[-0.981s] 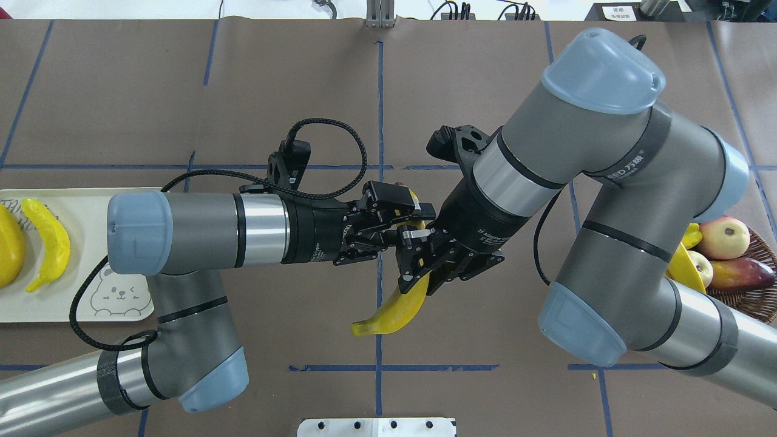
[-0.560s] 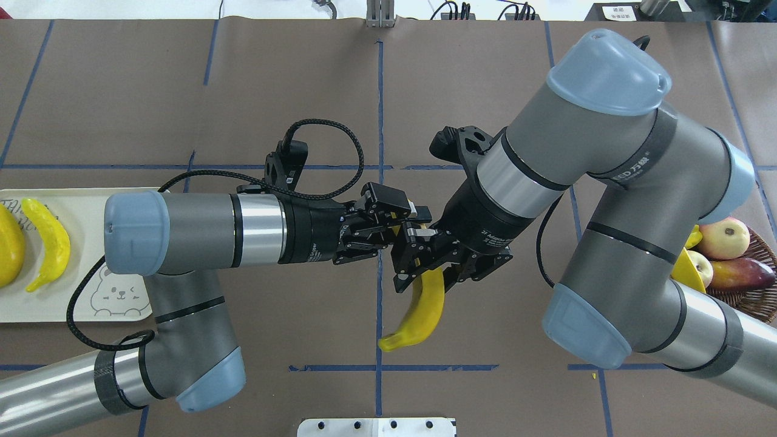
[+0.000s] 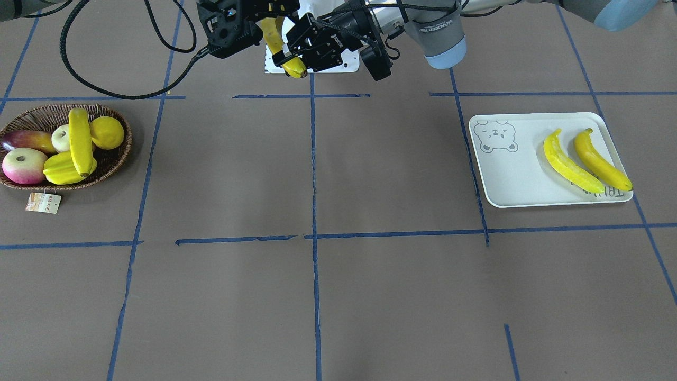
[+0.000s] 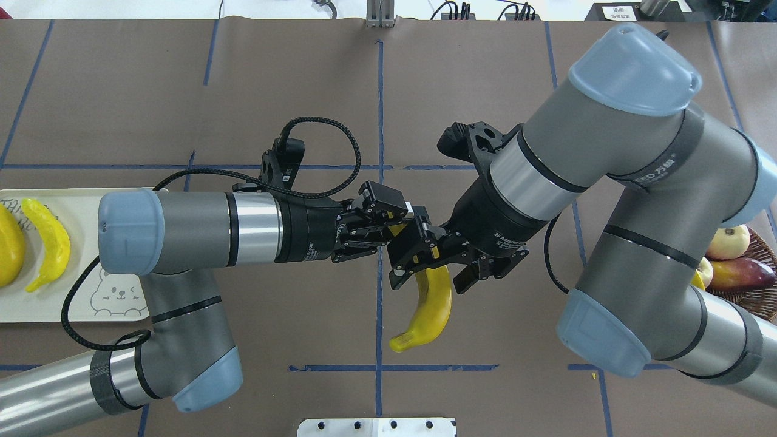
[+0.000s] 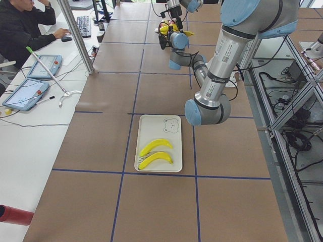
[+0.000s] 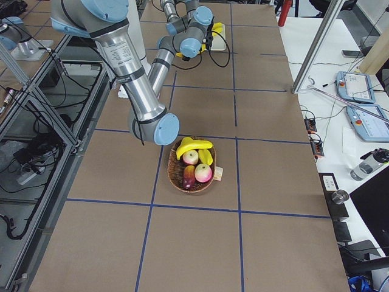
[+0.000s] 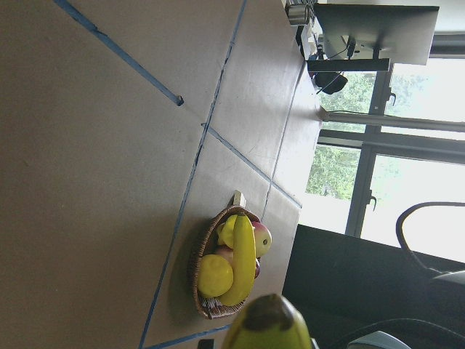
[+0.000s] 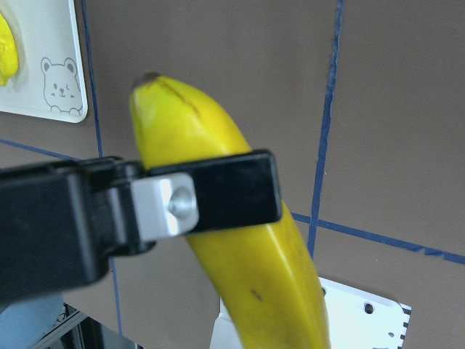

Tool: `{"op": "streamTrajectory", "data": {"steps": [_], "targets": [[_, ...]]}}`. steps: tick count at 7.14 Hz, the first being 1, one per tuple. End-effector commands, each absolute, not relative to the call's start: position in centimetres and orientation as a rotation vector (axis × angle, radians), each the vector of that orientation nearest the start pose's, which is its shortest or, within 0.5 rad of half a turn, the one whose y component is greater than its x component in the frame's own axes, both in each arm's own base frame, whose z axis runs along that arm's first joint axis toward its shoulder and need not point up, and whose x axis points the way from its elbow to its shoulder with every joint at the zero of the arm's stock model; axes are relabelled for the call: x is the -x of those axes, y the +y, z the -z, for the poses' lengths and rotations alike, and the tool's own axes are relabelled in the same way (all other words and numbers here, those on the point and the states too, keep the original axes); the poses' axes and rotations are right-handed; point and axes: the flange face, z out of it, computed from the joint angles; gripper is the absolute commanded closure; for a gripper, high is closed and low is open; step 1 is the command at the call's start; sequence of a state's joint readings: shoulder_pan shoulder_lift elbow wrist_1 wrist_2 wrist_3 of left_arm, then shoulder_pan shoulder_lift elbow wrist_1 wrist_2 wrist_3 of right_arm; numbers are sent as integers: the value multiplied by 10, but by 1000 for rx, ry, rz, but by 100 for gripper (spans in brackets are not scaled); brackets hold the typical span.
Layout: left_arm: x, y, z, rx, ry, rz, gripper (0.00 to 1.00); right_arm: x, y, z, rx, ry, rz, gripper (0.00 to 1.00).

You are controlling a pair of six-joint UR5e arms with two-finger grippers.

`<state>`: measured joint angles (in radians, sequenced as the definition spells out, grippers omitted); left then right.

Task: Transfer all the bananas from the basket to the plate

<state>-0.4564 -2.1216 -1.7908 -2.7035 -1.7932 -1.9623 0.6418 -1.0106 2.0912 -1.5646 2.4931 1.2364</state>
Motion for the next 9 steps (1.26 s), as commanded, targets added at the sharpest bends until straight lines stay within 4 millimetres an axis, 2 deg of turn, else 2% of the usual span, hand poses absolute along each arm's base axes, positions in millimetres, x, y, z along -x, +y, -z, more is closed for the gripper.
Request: {"op": "streamTrajectory", "data": {"steps": [1, 3, 4, 5, 6, 7, 8, 9], "targets": [[-460, -351, -129, 89, 1891, 376, 100, 364, -343, -112, 237, -1280, 243, 0], [-458, -370, -141, 67, 1833, 421, 100, 342, -333, -106, 196, -1306, 247, 0], [-454, -385, -147, 48, 1802, 449, 100, 329, -336, -105, 174, -1315, 232, 0], [-447, -398, -161, 37, 1761, 479, 100, 311, -350, -104, 141, -1320, 196, 0], [-425, -412, -201, 45, 1695, 500, 100, 294, -366, -107, 111, -1317, 150, 0], [-384, -438, -230, 52, 1636, 460, 100, 275, -383, -121, 74, -1295, 79, 0], [-340, -450, -283, 68, 1557, 457, 100, 263, -398, -138, 23, -1258, 14, 0], [-303, -448, -345, 53, 1471, 445, 100, 254, -407, -163, 5, -1213, -46, 0]]}}
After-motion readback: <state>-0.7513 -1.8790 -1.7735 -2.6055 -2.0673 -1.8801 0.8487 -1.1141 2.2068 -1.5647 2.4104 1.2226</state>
